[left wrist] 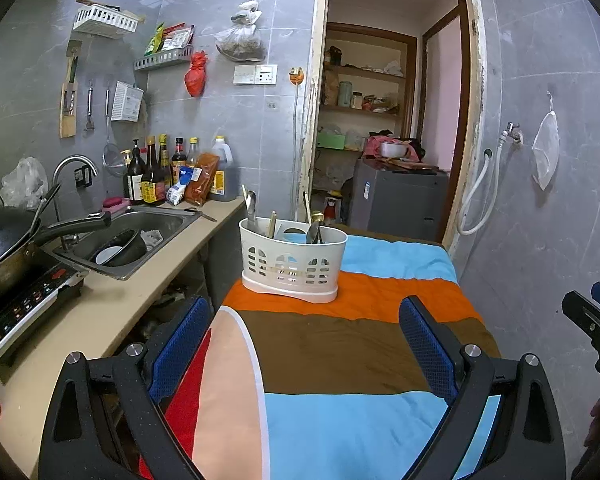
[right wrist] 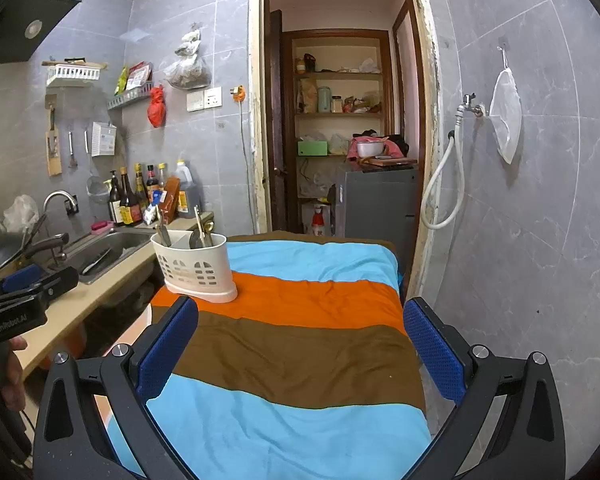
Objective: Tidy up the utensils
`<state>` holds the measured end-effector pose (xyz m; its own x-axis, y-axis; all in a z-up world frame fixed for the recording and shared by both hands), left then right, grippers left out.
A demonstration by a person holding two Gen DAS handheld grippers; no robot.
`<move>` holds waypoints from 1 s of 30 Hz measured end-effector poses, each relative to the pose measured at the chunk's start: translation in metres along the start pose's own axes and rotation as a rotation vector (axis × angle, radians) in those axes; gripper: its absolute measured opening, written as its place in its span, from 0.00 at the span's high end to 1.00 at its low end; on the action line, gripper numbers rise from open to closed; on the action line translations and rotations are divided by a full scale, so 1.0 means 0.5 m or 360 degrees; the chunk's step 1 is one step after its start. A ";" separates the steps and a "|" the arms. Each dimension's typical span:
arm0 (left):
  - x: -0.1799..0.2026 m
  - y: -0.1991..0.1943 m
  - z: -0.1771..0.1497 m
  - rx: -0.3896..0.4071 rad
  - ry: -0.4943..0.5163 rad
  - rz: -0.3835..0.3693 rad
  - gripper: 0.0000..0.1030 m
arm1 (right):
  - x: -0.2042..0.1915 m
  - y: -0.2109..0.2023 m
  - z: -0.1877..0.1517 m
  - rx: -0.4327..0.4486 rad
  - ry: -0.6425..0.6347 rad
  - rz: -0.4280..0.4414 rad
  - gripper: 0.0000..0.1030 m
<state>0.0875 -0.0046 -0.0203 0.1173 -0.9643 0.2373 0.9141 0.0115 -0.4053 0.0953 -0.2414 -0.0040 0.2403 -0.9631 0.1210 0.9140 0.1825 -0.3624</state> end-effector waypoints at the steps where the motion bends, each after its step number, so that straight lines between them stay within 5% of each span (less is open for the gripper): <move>1: 0.000 0.000 0.000 0.0002 0.0001 -0.0001 0.09 | 0.001 0.001 0.000 -0.0001 0.0001 -0.0001 0.00; 30: -0.002 0.004 0.008 0.0001 0.0000 -0.0005 0.09 | 0.015 0.008 0.006 -0.0004 0.0009 -0.0011 0.00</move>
<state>0.0910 -0.0025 -0.0179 0.1141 -0.9644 0.2384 0.9147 0.0083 -0.4041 0.1019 -0.2473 -0.0017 0.2321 -0.9654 0.1186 0.9149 0.1752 -0.3638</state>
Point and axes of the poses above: each gripper's, at about its wrist camera, not at the fingertips, and y roughly the way its jaws point, x to its right, z to its top, the point moved 5 cm from there along y, roughly the way its jaws point, and after that the axes turned 10 degrees about -y, right-handed, at the moved point
